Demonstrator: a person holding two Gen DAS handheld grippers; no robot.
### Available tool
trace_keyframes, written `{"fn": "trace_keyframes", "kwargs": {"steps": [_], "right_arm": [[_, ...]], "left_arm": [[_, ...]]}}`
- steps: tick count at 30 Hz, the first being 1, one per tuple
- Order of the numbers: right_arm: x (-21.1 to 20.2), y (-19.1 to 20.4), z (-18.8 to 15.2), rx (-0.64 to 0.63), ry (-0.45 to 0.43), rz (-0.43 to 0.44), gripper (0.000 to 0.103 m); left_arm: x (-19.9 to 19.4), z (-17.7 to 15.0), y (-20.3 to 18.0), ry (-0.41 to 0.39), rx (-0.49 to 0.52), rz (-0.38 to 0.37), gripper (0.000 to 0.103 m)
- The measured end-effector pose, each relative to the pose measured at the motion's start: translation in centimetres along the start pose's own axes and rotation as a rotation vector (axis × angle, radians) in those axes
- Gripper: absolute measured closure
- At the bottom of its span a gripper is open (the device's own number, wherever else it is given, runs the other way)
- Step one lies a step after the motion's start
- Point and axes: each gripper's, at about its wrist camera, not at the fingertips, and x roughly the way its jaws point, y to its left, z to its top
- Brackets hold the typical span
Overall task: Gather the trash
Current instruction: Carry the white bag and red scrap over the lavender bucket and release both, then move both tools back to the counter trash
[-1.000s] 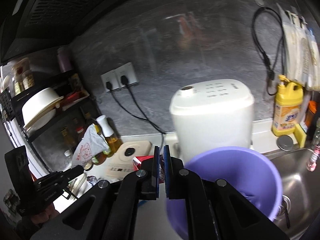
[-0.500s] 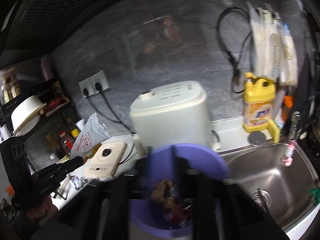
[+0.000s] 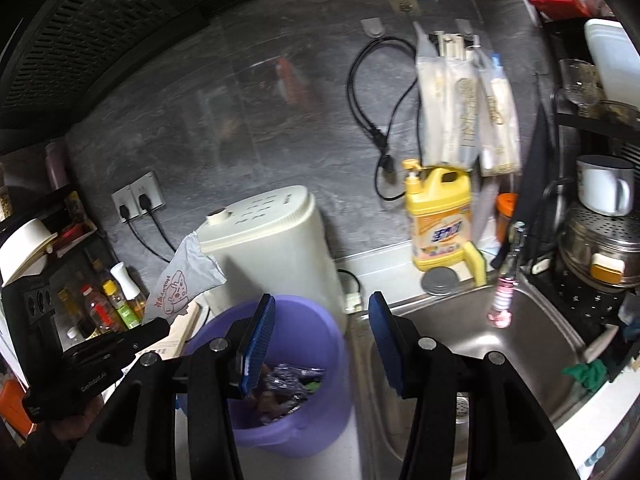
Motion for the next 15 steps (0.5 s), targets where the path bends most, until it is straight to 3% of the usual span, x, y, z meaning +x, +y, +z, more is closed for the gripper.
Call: {"fn": "trace_keyframes", "kwargs": {"steps": [3, 4, 5, 6, 7, 10, 15], "right_arm": [[-0.6, -0.7, 0.0, 0.006, -0.003, -0.020, 0.054], [-0.7, -0.9, 0.0, 0.009, -0.003, -0.025, 0.054], [-0.8, -1.1, -0.1, 0.013, -0.002, -0.030, 0.054], [-0.7, -1.2, -0.2, 0.015, 0.001, -0.031, 0.054], [-0.7, -1.3, -0.3, 0.018, 0.004, -0.032, 0.054], [-0.2, -1.2, -0.7, 0.022, 0.019, -0.023, 0.054], [0.5, 0.1, -0.9, 0.004, 0.029, 0.005, 0.054]], "left_arm": [[0.7, -0.4, -1.0, 0.028, 0.013, -0.039, 0.095], [1.1, -0.7, -1.3, 0.050, 0.017, -0.062, 0.085], [1.4, -1.0, -1.6, 0.068, 0.018, -0.077, 0.072], [1.4, -1.2, -1.7, 0.071, 0.013, -0.075, 0.031], [1.2, -1.4, -1.6, 0.062, 0.006, -0.076, 0.013], [0.7, -1.7, -0.9, 0.058, -0.028, -0.091, 0.013], [-0.2, -1.7, 1.4, 0.055, -0.075, -0.024, 0.013]]}}
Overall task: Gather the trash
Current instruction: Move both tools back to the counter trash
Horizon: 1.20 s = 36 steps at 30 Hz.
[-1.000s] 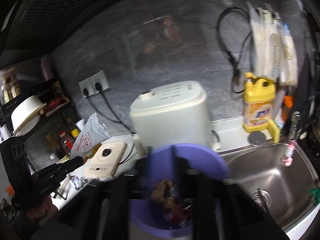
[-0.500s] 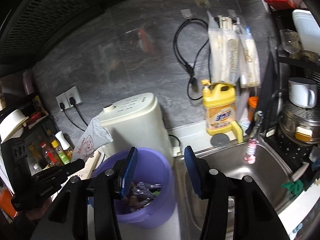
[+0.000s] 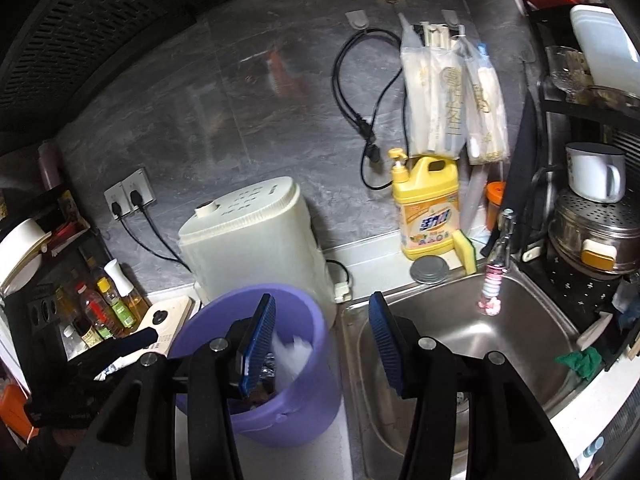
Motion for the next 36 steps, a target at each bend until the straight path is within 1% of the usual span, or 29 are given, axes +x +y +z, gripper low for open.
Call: {"fn": "trace_keyframes", "kwargs": {"steps": [5, 6, 8, 10, 12, 13, 14, 26, 36], "right_arm": [[0.7, 1.6, -0.1, -0.012, 0.009, 0.036, 0.054], [0.9, 1.9, -0.2, -0.015, 0.011, 0.042, 0.052], [1.2, 2.7, -0.3, -0.019, 0.015, 0.054, 0.044], [1.6, 3.8, -0.6, -0.027, 0.023, 0.074, 0.040], [1.9, 4.8, -0.8, -0.037, 0.026, 0.086, 0.027], [2.0, 5.3, -0.9, -0.039, 0.023, 0.092, 0.014], [2.2, 6.0, -1.2, -0.043, 0.016, 0.101, 0.008], [4.8, 13.1, -3.7, -0.080, 0.074, 0.191, 0.008], [7.2, 19.4, -6.5, -0.108, 0.114, 0.262, 0.007]], "left_arm": [[-1.7, -0.1, 1.8, -0.018, -0.024, 0.063, 0.011], [-1.9, -0.2, 2.1, -0.019, -0.029, 0.074, 0.009], [-2.5, -0.5, 3.0, -0.015, -0.047, 0.094, 0.009], [-3.0, -0.7, 3.7, -0.012, -0.055, 0.114, 0.006], [-3.8, -1.0, 4.4, -0.014, -0.060, 0.152, 0.006], [-4.1, -1.2, 4.9, -0.014, -0.062, 0.168, 0.006], [-4.4, -1.3, 5.3, -0.013, -0.065, 0.182, 0.006], [-10.3, -3.7, 12.1, -0.008, -0.137, 0.338, 0.006], [-14.7, -6.4, 17.1, 0.008, -0.187, 0.434, 0.006]]}}
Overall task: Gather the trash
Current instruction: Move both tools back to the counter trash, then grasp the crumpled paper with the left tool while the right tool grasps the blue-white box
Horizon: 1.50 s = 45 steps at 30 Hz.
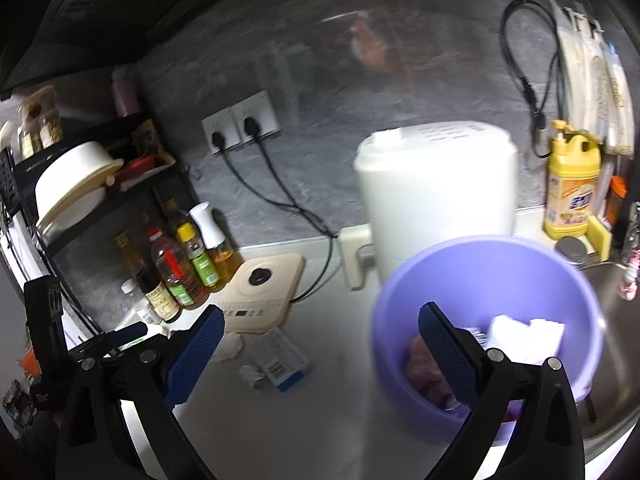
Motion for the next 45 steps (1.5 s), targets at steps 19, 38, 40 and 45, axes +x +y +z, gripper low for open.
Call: {"fn": "trace_keyframes", "kwargs": {"steps": [19, 38, 40, 45], "right_arm": [[8.5, 5.6, -5.5, -0.010, 0.170, 0.096, 0.021], [17.3, 5.4, -9.5, -0.118, 0.369, 0.015, 0.025], [18.4, 5.3, -9.8, -0.141, 0.385, 0.007, 0.024], [20.5, 4.8, -10.4, -0.180, 0.433, -0.007, 0.024]], "left_arm": [[2.2, -2.7, 7.3, 0.083, -0.073, 0.169, 0.006], [8.3, -3.3, 8.8, 0.033, -0.255, 0.349, 0.006], [8.9, -3.4, 9.1, 0.031, -0.262, 0.377, 0.006], [10.5, -3.4, 9.9, 0.050, -0.292, 0.423, 0.006]]}}
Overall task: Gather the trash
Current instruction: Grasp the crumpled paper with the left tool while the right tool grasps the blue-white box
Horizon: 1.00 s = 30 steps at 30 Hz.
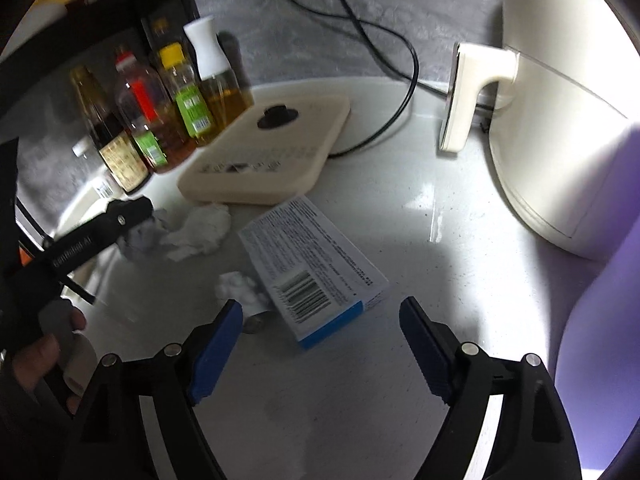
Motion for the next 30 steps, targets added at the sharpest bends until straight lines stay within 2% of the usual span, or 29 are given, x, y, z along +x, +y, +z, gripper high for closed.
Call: {"fn": "trace_keyframes", "kwargs": {"steps": [12, 13, 14, 16, 17, 18, 19, 22, 25, 30], "right_arm": [[2.5, -0.1, 0.8, -0.049, 0.041, 0.000, 0.023], [2.6, -0.1, 0.7, -0.053, 0.042, 0.009, 0.024], [2.7, 0.0, 0.7, -0.057, 0.044, 0.017, 0.030], [2.5, 0.2, 0.7, -0.067, 0.043, 0.023, 0.033], [2.4, 0.2, 0.6, -0.067, 0.039, 0.025, 0.033], [2.1, 0.2, 0.6, -0.065, 0.034, 0.030, 0.033], [1.9, 0.1, 0.5, -0.061, 0.029, 0.037, 0.033], [1.0, -0.1, 0.4, -0.044, 0.013, 0.037, 0.033], [-0.1, -0.5, 0.2, -0.027, -0.008, 0.034, 0.034], [-2.3, -0.4, 0.6, -0.030, -0.053, 0.023, 0.034]], "left_arm": [[3.0, 0.4, -0.1, 0.029, -0.005, 0.091, 0.006], [3.1, 0.5, 0.0, 0.031, -0.006, 0.098, 0.006], [3.4, 0.6, 0.1, 0.036, -0.012, 0.107, 0.006], [3.9, 0.8, 0.6, 0.053, -0.030, 0.115, 0.007], [4.1, 0.8, 0.8, 0.059, -0.041, 0.112, 0.010], [4.2, 0.8, 1.1, 0.067, -0.058, 0.108, 0.024], [4.3, 0.9, 1.3, 0.078, -0.067, 0.105, 0.047], [4.1, 0.8, 1.4, 0.088, -0.067, 0.098, 0.060], [3.0, 0.8, 1.0, 0.067, -0.050, 0.074, 0.064], [0.2, 1.5, -0.4, 0.013, -0.012, 0.012, 0.064]]}}
